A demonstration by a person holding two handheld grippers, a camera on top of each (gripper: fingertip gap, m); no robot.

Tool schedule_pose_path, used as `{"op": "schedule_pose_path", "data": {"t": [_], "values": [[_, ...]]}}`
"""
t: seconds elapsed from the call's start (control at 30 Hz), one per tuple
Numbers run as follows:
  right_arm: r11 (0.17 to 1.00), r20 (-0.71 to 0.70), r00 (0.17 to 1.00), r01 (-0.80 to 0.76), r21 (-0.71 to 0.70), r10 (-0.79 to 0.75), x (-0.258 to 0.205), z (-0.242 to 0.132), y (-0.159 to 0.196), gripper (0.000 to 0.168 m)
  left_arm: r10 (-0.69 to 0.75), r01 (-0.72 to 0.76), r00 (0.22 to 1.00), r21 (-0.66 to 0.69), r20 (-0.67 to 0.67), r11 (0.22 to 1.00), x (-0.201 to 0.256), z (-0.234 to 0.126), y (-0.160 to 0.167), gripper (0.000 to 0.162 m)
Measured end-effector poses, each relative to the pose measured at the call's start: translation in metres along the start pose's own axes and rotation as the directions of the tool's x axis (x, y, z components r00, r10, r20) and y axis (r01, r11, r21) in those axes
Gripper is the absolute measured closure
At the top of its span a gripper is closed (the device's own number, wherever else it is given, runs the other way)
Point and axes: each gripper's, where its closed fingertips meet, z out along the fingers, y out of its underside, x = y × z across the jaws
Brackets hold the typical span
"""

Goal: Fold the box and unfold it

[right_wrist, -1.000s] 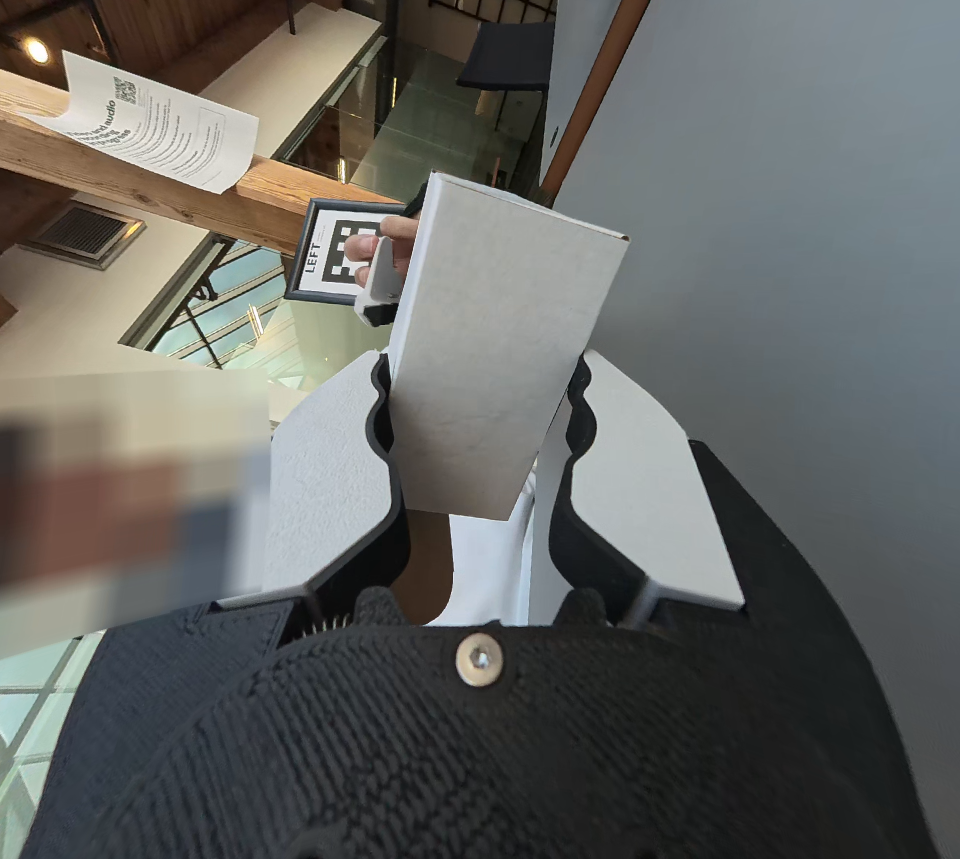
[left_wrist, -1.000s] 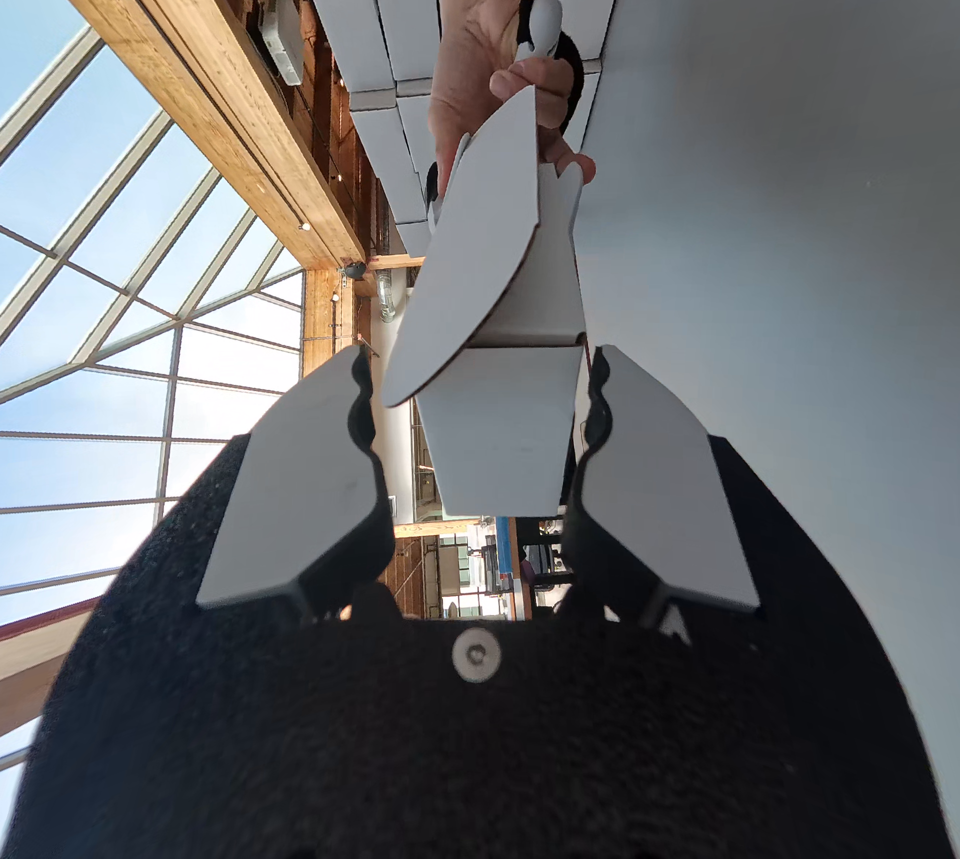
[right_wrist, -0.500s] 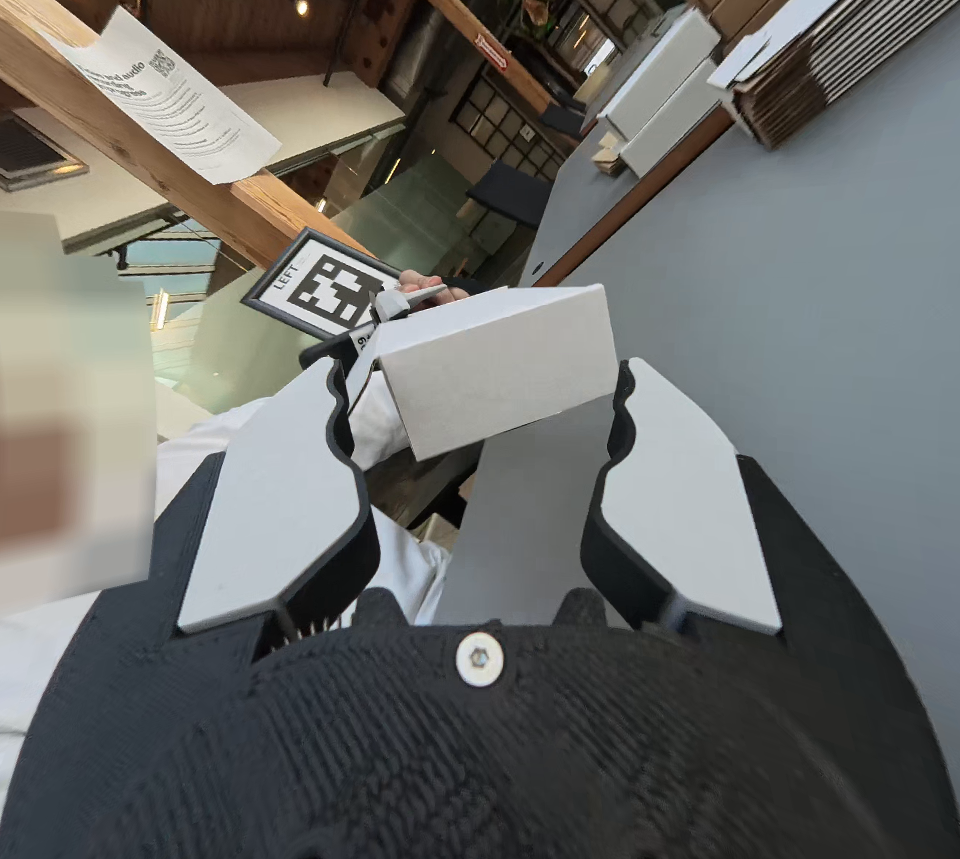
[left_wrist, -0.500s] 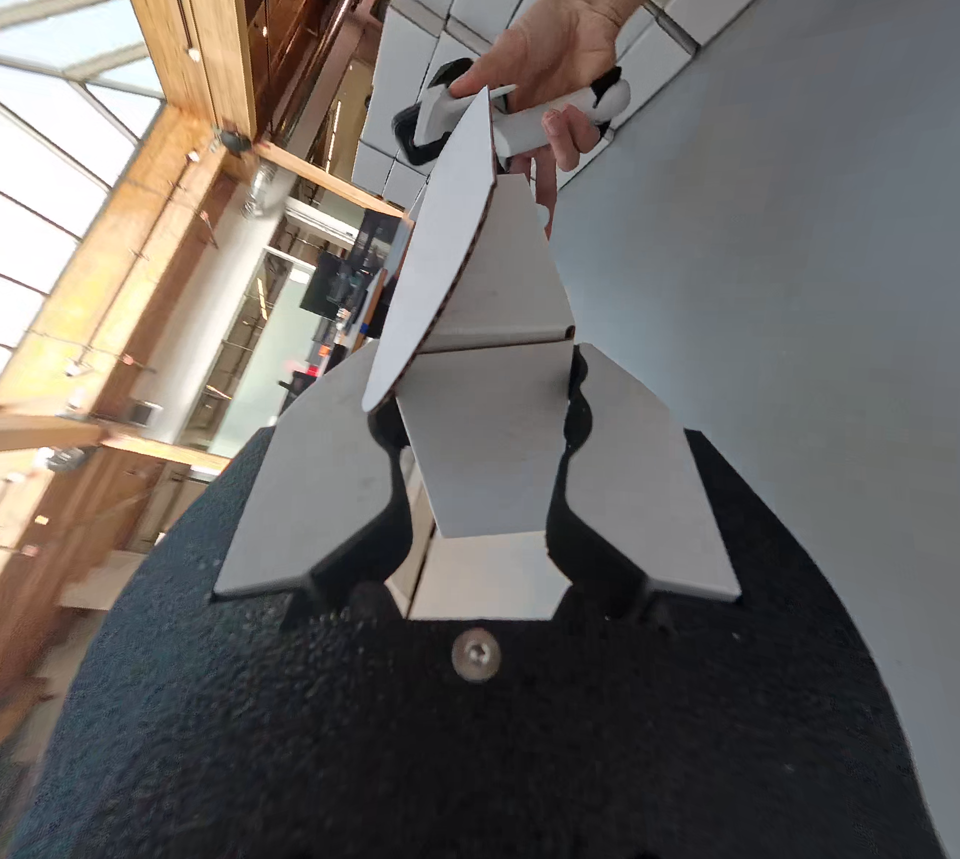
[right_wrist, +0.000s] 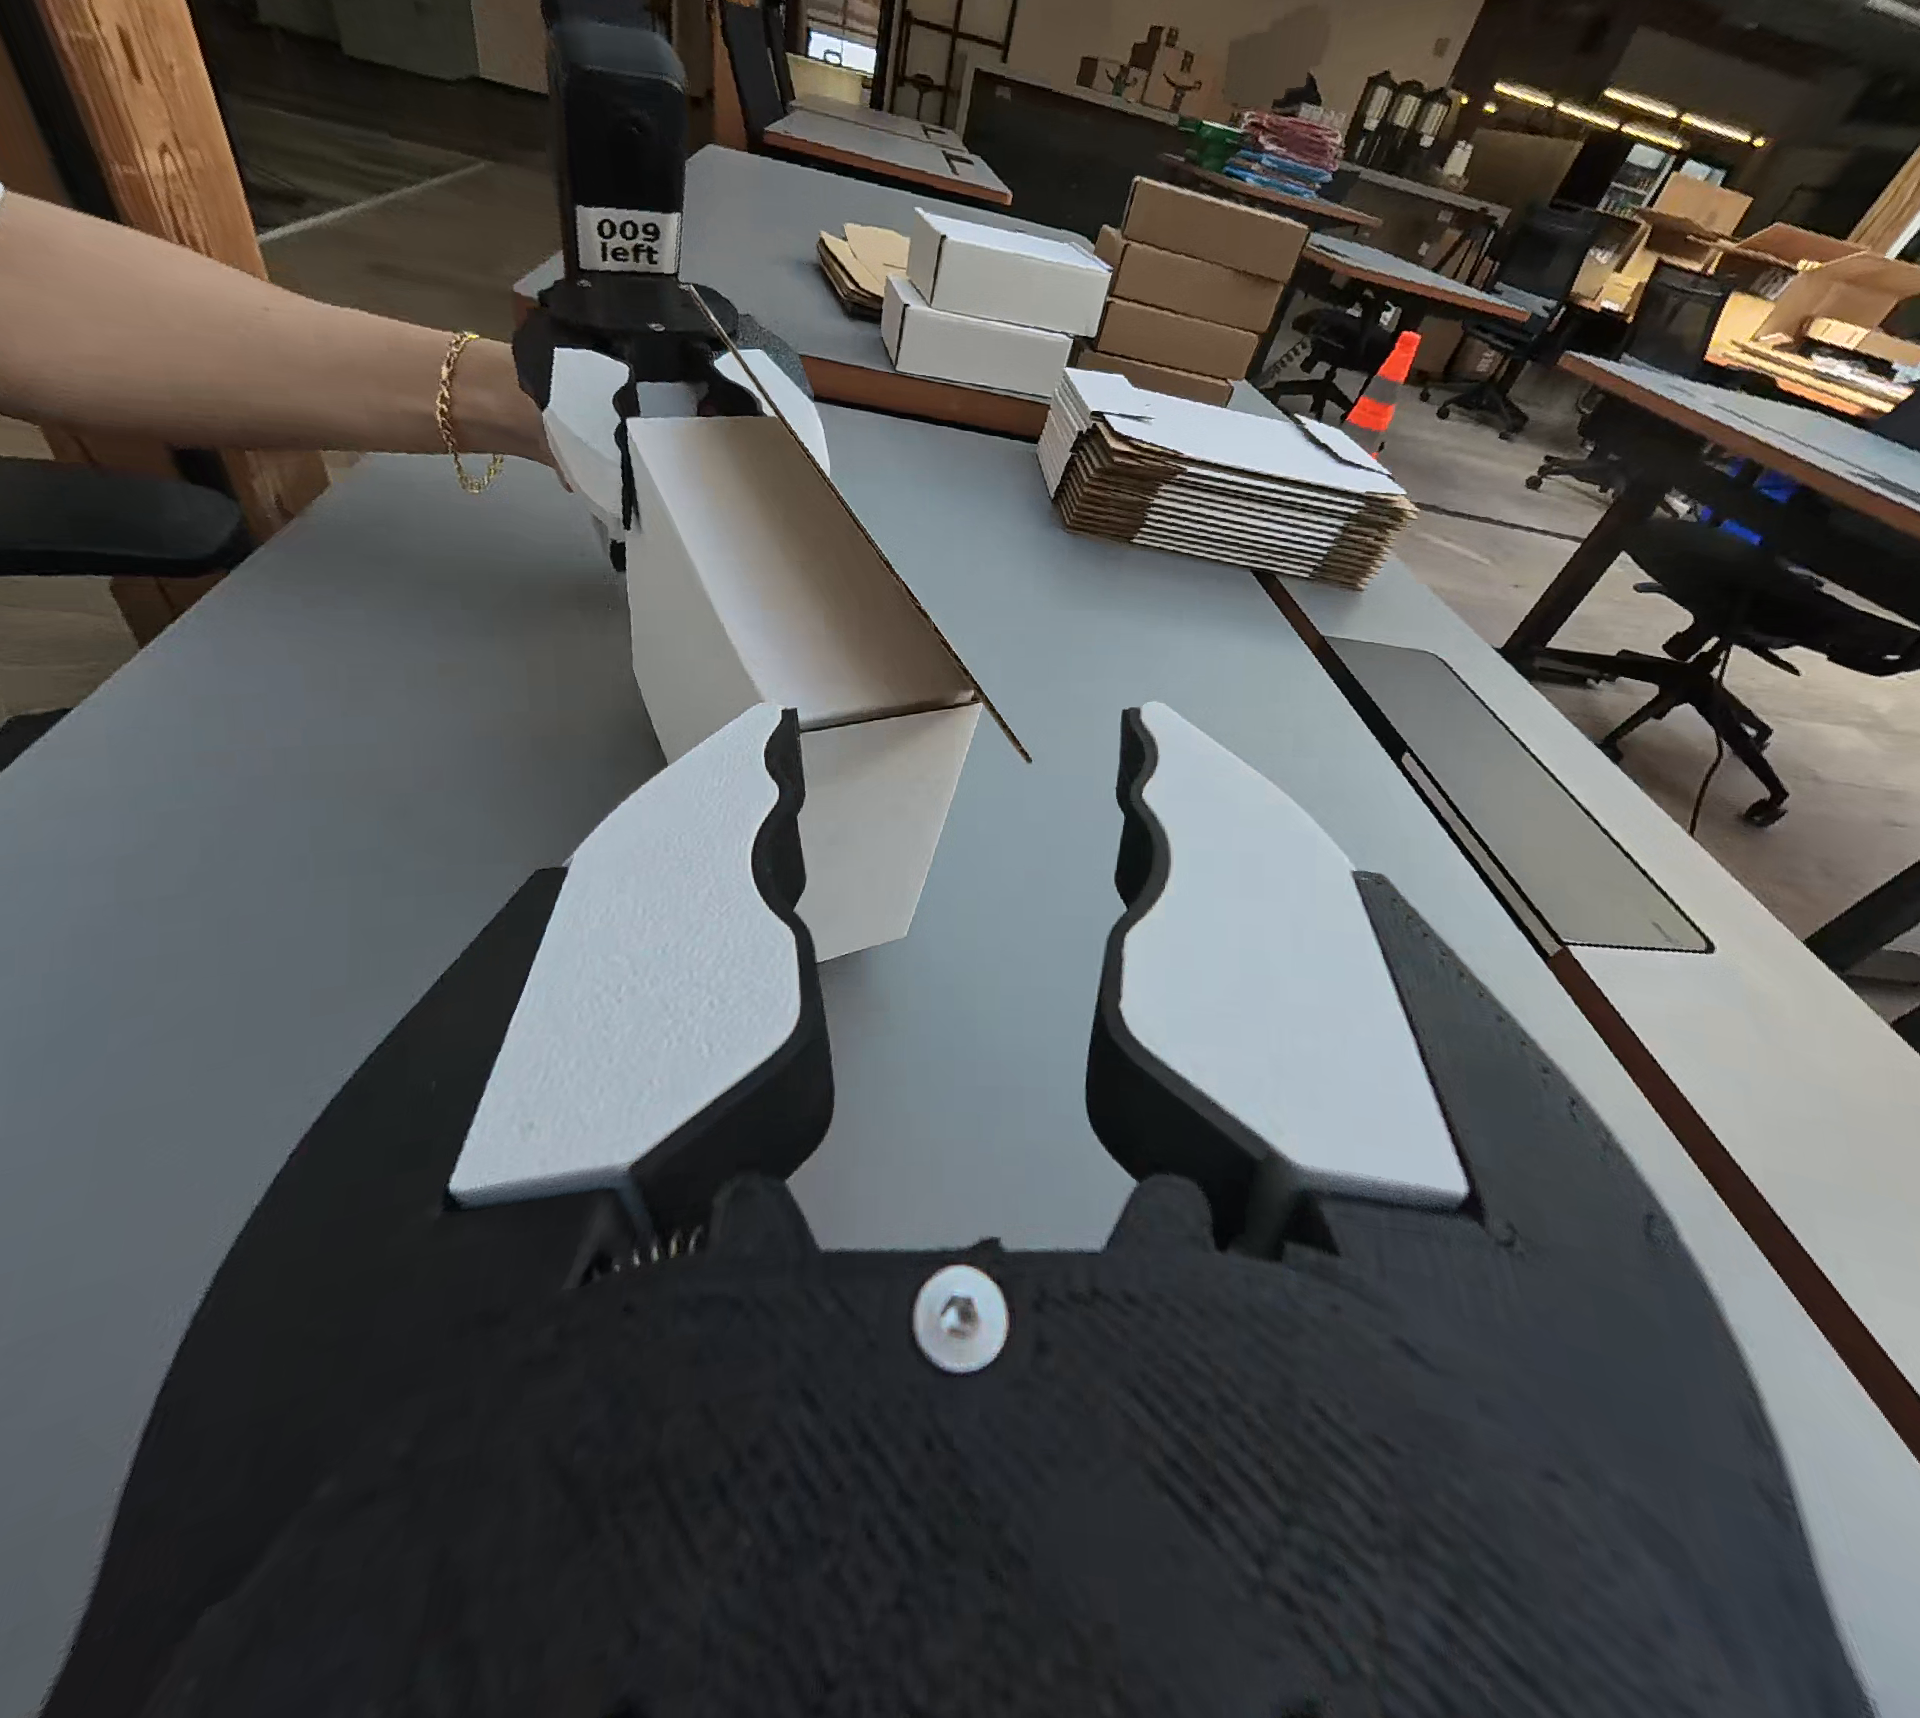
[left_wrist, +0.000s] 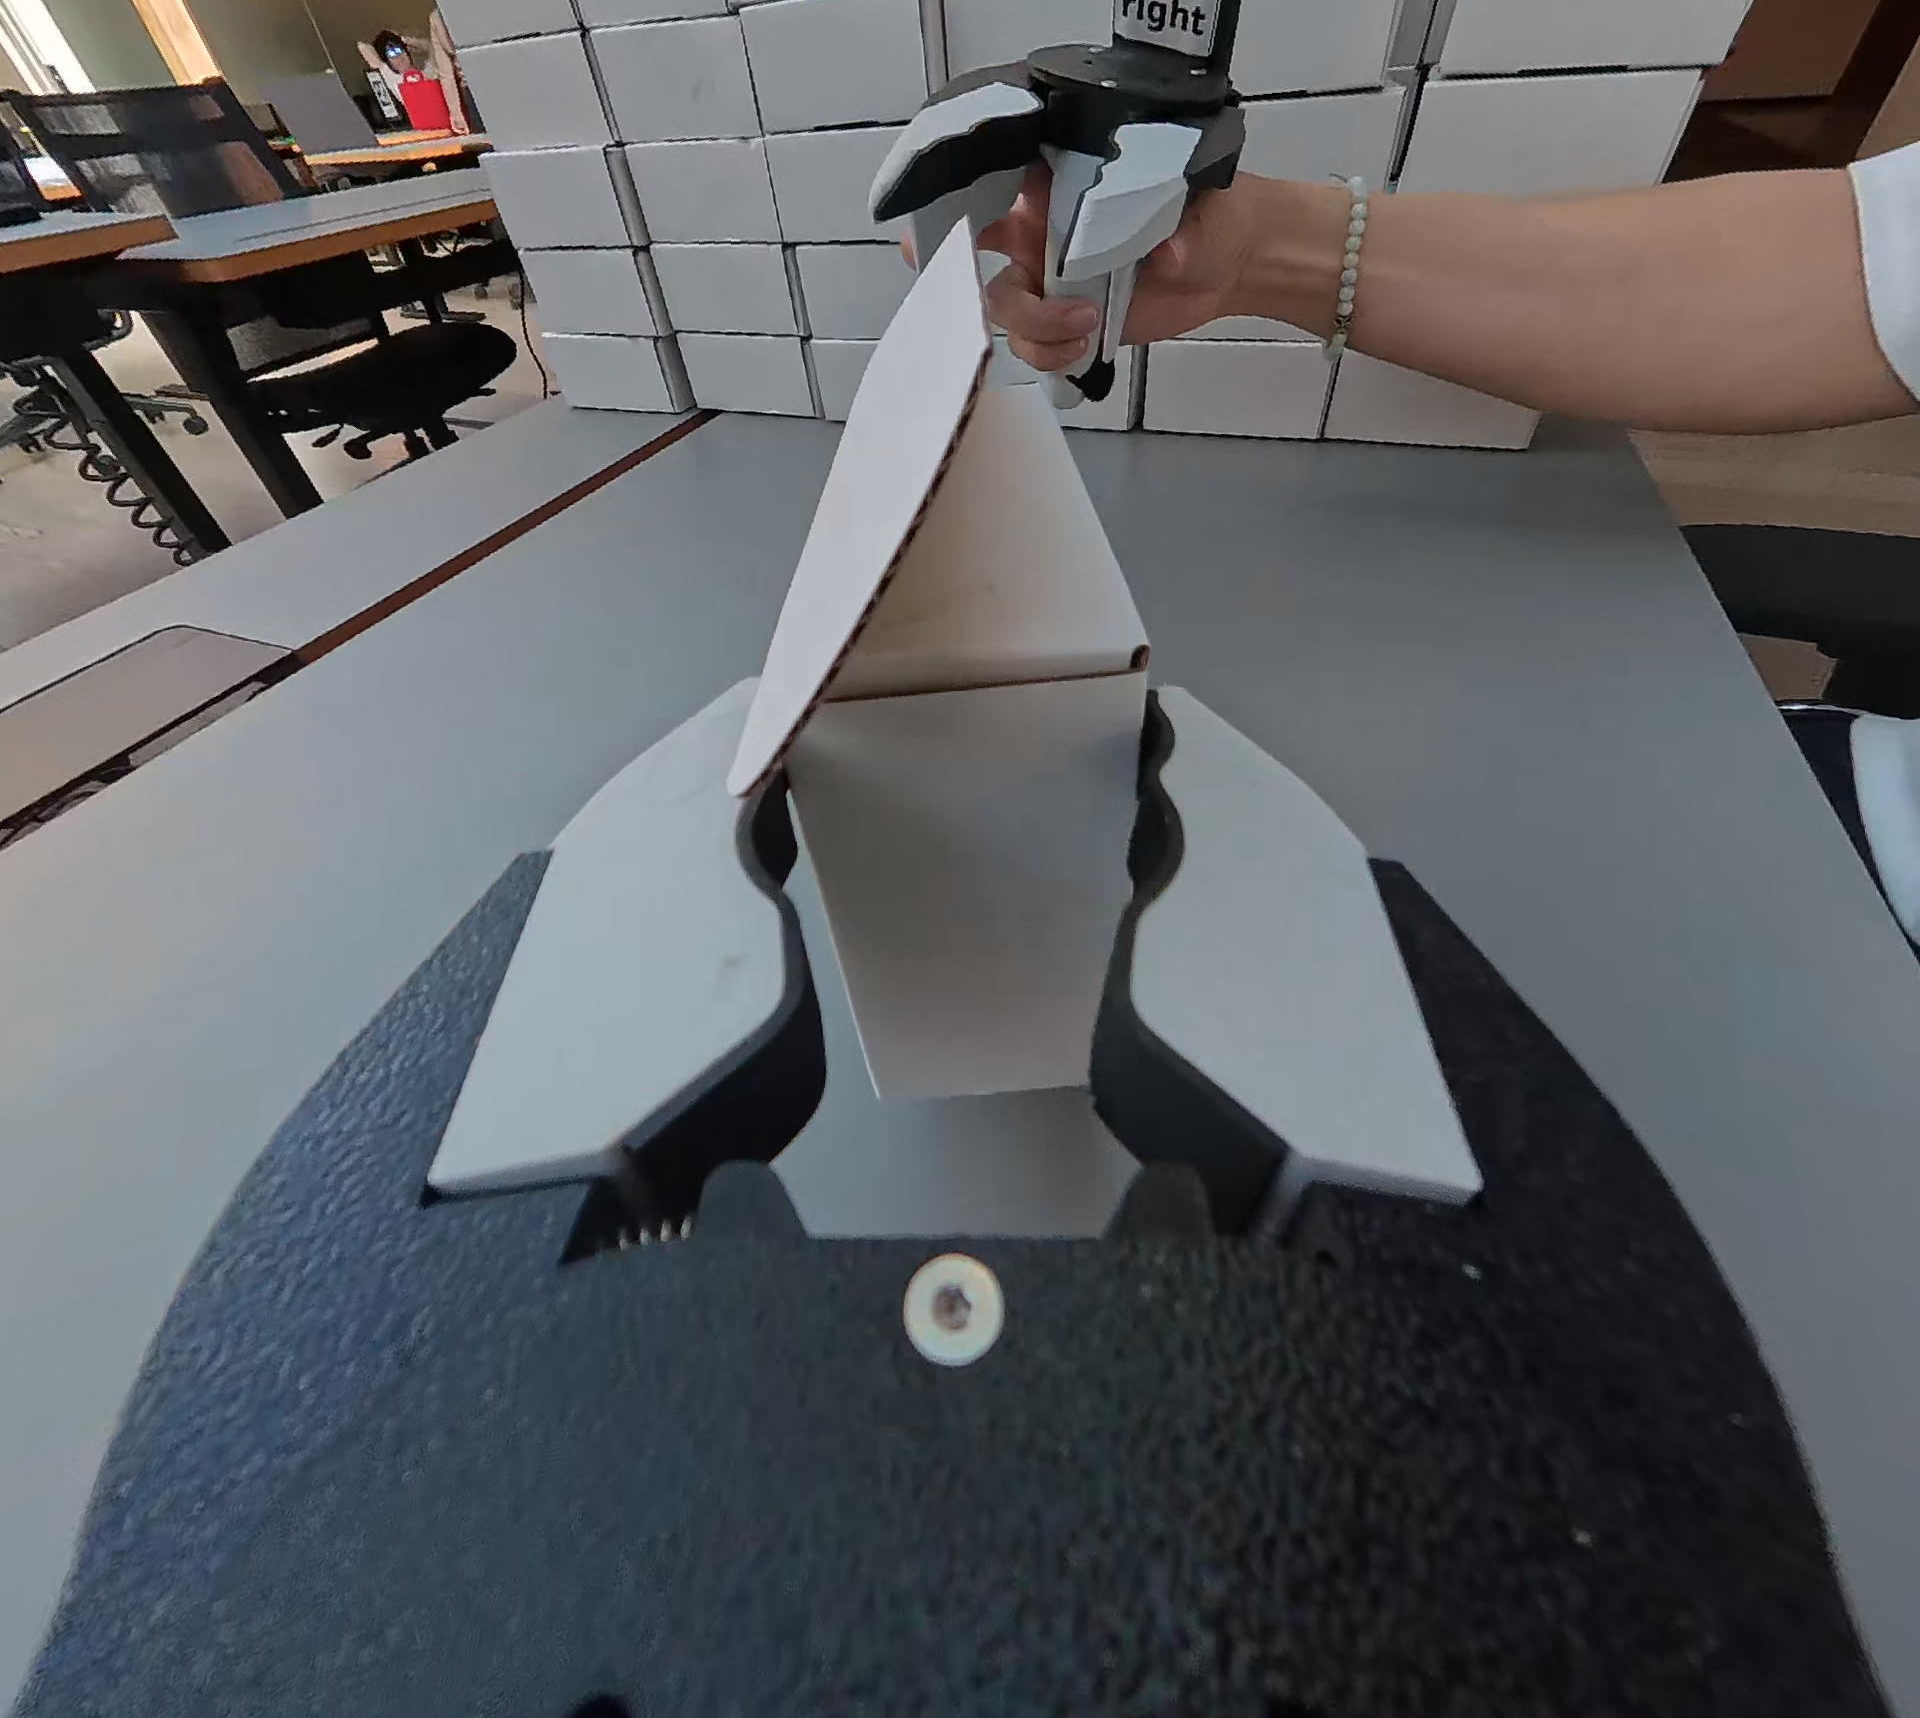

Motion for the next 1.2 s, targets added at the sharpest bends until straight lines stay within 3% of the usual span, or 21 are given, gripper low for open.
{"op": "schedule_pose_path", "data": {"t": [0.13, 0.3, 0.57, 0.7, 0.83, 1.07, 1.2], "values": [[0.998, 0.026, 0.999, 0.043, -0.055, -0.042, -0.003, 0.007, 0.015, 0.119, 0.014, -0.015, 1.0, -0.038, -0.023, 0.999, 0.005, 0.004, 0.015, 0.099], [1.0, 0.093, 0.995, 0.031, 0.0, -0.031, -0.011, 0.013, 0.016, 0.157, 0.017, -0.019, 0.999, -0.081, -0.028, 0.997, 0.006, 0.002, 0.025, 0.099], [0.999, 0.11, 0.993, 0.039, -0.01, -0.038, -0.011, 0.02, 0.02, 0.164, 0.002, -0.005, 0.999, -0.086, -0.032, 0.996, 0.007, 0.001, 0.026, 0.099], [0.979, 0.095, 0.975, -0.2, -0.043, 0.203, -0.003, 0.023, 0.013, 0.164, 0.013, -0.013, 1.0, -0.139, 0.0, 0.99, 0.006, 0.002, 0.027, 0.098], [0.878, 0.027, 0.878, -0.476, -0.061, 0.478, 0.008, 0.028, 0.015, 0.164, -0.022, 0.03, 0.999, -0.207, 0.042, 0.978, 0.002, 0.003, 0.03, 0.099], [0.706, -0.065, 0.706, -0.707, -0.028, 0.705, 0.015, 0.028, 0.019, 0.165, -0.046, 0.084, 0.99, -0.297, 0.133, 0.951, -0.002, 0.016, 0.032, 0.099], [0.709, -0.073, 0.707, -0.706, -0.006, 0.703, 0.014, 0.027, 0.019, 0.164, -0.046, 0.094, 0.987, -0.317, 0.155, 0.944, -0.002, 0.021, 0.031, 0.099]]}}
